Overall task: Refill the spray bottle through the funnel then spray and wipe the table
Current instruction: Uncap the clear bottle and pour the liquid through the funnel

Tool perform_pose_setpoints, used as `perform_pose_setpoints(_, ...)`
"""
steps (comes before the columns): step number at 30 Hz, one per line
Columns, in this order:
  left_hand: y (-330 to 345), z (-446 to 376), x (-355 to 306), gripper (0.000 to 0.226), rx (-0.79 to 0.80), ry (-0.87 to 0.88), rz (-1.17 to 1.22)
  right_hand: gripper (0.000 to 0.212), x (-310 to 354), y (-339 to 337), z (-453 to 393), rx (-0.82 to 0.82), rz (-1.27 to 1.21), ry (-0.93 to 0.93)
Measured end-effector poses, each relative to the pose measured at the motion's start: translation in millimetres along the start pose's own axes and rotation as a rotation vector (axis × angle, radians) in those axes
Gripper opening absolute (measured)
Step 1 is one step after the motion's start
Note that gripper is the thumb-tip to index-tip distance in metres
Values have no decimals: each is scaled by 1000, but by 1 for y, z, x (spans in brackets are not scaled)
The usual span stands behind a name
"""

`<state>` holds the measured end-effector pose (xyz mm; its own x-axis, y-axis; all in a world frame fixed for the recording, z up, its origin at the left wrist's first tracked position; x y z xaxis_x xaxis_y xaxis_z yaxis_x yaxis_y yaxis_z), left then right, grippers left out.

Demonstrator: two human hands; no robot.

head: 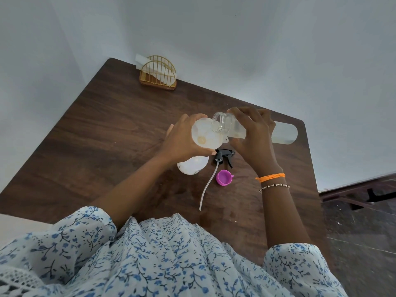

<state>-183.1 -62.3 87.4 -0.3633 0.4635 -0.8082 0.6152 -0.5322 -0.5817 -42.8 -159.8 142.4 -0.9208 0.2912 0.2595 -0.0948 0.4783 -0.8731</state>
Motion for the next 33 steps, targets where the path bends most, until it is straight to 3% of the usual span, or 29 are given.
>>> perform_pose_setpoints(33, 1, -2, 1, 88, -8, 6, 0, 58, 1, 1, 4, -10, 26, -7)
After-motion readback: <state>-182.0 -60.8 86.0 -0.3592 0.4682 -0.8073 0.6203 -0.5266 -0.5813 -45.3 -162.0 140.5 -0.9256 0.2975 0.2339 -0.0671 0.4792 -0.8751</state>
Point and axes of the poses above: each hand's wrist, its own z-axis away from the middle knuckle, its own y-axis out of the palm, x = y × z, the point moved 4 cm from there along -z, towards the middle knuckle, and after that the axes turned 6 degrees about y, right-handed, at the moved point
